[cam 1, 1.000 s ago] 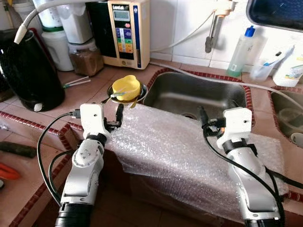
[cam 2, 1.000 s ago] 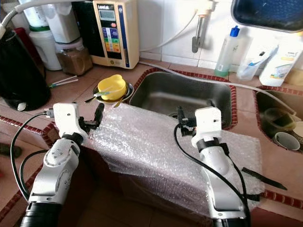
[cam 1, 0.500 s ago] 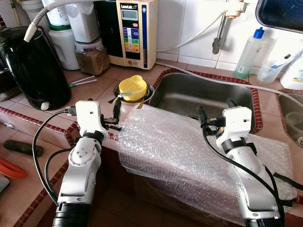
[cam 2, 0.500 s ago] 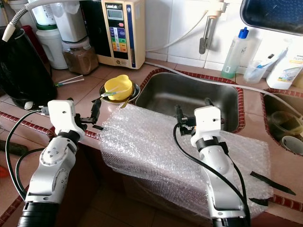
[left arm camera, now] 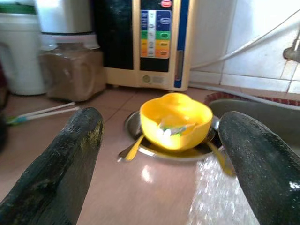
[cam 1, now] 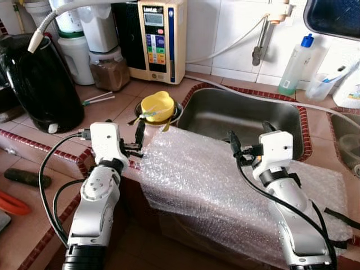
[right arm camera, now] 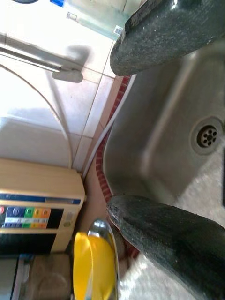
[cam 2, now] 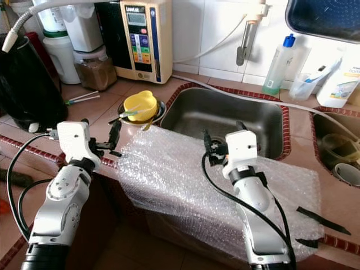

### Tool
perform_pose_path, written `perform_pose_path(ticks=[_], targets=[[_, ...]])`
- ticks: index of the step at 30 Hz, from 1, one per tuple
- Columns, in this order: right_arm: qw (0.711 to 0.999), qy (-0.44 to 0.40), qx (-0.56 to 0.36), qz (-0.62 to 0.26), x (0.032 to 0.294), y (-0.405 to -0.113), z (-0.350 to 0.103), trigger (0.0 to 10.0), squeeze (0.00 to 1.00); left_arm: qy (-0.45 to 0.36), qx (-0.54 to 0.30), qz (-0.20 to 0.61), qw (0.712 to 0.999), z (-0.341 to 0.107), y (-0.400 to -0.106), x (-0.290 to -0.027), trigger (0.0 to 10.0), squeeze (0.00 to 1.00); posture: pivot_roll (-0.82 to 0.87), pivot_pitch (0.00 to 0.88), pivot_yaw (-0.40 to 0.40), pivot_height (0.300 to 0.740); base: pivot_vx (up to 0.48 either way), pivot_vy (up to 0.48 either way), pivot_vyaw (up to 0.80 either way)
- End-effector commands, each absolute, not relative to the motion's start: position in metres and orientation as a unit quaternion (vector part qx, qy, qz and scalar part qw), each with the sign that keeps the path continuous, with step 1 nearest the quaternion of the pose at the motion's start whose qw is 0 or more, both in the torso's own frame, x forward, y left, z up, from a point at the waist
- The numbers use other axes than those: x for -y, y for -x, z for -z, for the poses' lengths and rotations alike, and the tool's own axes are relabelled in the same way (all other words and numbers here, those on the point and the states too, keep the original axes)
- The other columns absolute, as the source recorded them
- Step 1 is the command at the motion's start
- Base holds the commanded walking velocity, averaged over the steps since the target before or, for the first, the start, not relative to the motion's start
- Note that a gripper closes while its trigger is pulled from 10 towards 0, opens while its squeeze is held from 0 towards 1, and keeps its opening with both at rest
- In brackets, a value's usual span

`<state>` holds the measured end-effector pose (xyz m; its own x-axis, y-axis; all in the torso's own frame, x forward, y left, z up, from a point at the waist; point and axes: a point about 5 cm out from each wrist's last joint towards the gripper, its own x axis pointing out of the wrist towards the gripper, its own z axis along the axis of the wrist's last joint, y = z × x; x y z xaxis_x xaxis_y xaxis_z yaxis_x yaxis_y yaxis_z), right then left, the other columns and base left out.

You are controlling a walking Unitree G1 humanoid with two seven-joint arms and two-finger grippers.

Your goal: Kitchen organization

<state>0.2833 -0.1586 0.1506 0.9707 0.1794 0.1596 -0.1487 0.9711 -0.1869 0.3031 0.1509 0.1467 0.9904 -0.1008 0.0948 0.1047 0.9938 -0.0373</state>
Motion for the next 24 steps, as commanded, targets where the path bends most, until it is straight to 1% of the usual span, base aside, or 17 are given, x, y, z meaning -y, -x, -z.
perform_pose_path(ticks=[1, 15, 24], targets=[[0.987, 0.087, 0.099, -0.087, 0.1571, -0.2825, -0.1555, 10.0, 0.0, 0.021, 0.047, 0.056, 0.997, -0.148, -0.3029, -0.1494, 10.0, 0.0, 0.0, 0.0, 0.025, 0.74, 0.394, 0.0, 0.0], [0.988, 0.089, 0.098, -0.082, 0.1596, -0.2823, -0.155, 10.0, 0.0, 0.026, 0.043, 0.062, 0.997, -0.1471, -0.3035, -0.1462, 10.0, 0.0, 0.0, 0.0, 0.026, 0.74, 0.384, 0.0, 0.0], [0.988, 0.09, 0.095, -0.082, 0.1603, -0.2817, -0.1532, 10.0, 0.0, 0.041, 0.023, 0.063, 0.997, -0.1409, -0.304, -0.1447, 10.0, 0.0, 0.0, 0.0, 0.025, 0.74, 0.0, 0.0, 0.0]])
